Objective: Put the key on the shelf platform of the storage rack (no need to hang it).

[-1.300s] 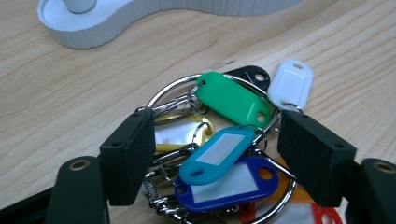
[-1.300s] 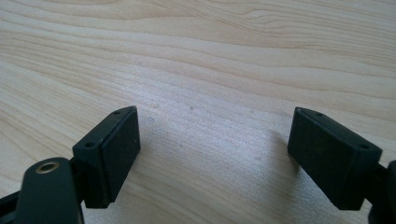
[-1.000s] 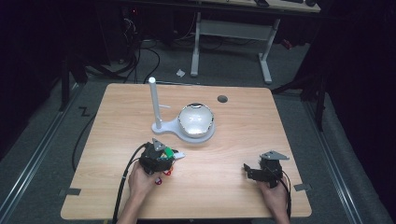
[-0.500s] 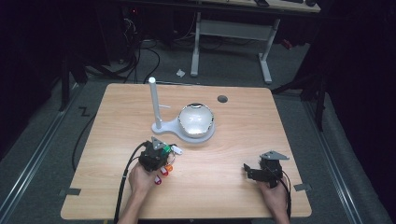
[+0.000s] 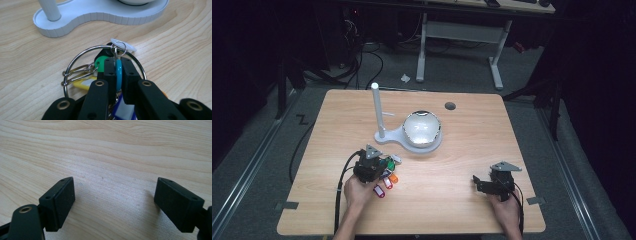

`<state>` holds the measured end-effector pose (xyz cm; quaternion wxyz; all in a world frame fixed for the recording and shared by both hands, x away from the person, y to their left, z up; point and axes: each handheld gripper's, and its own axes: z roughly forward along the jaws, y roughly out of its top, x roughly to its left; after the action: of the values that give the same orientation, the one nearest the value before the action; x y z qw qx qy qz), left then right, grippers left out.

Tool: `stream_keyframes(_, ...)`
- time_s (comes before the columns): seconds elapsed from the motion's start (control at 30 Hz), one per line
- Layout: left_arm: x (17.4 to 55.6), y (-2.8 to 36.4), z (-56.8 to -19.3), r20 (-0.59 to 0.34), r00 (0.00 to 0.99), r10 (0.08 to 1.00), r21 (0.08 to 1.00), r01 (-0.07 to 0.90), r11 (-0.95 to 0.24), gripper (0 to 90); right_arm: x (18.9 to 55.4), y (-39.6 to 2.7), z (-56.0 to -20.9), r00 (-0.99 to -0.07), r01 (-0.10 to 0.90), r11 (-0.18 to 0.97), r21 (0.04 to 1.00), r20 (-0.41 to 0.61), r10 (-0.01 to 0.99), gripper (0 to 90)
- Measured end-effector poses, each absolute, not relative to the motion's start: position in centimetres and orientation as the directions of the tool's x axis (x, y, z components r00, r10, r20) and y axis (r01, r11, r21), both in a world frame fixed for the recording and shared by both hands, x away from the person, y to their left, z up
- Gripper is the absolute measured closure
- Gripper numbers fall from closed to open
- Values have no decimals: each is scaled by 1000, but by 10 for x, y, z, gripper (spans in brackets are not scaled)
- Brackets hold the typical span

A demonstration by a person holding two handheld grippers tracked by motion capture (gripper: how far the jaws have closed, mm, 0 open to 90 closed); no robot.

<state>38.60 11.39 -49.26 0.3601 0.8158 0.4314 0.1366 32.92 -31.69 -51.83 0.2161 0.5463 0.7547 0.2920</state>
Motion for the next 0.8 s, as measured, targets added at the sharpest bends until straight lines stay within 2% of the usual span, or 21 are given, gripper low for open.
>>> stream_keyframes(0.8,377,130,-423,-100,636,765,781,526,-335,845,329,-317,-518,-309,699,231,677,-6,951,170)
